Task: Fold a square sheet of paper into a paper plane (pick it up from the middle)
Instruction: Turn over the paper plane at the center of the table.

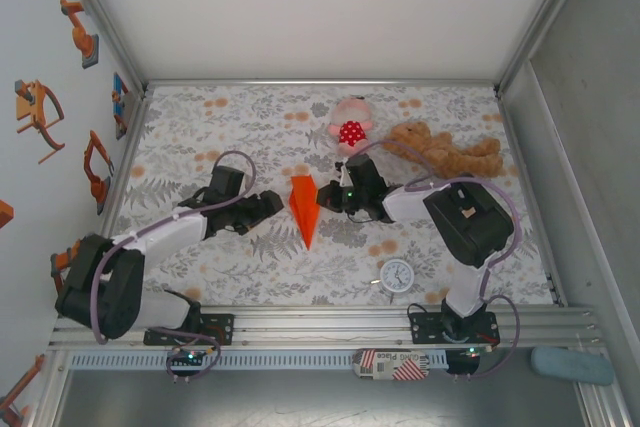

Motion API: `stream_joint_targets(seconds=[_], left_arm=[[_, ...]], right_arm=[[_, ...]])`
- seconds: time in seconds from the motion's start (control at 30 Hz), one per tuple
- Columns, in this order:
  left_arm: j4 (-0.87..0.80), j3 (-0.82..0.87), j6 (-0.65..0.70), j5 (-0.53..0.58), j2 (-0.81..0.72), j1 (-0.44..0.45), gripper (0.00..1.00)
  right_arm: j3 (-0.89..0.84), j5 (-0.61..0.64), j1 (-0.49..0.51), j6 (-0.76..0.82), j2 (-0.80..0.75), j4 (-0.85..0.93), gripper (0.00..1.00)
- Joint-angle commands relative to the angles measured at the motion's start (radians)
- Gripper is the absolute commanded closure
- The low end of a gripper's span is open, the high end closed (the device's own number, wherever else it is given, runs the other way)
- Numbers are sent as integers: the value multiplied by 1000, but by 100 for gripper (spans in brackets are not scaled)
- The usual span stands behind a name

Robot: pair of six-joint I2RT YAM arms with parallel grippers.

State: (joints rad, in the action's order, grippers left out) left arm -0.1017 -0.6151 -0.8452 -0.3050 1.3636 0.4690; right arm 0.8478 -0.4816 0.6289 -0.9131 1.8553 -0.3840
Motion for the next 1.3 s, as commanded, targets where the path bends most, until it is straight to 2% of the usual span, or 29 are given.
stream_joint_targets(seconds=[0.0, 0.2, 0.5, 0.77, 1.07, 1.17, 1.27], left_arm=[[67, -38, -20, -31, 46, 22, 24], [141, -67, -25, -78, 119, 49, 30], [113, -173, -23, -105, 230, 83, 39], [17, -270, -18, -55, 316, 106, 64], [-64, -356, -4, -52, 401, 109, 80], [-66, -355, -4, -48, 398, 109, 90], [-71, -350, 1, -35, 372, 106, 93]], right_arm=[[-25, -6, -18, -6, 24, -36, 100], [-38, -17, -32, 0, 29, -44, 100], [-44, -18, -35, -3, 27, -49, 100], [-39, -21, -36, -3, 33, -47, 100], [-35, -15, -35, -2, 28, -39, 100], [-33, -12, -38, -6, 17, -36, 100], [-33, 1, -47, -3, -8, -22, 100]])
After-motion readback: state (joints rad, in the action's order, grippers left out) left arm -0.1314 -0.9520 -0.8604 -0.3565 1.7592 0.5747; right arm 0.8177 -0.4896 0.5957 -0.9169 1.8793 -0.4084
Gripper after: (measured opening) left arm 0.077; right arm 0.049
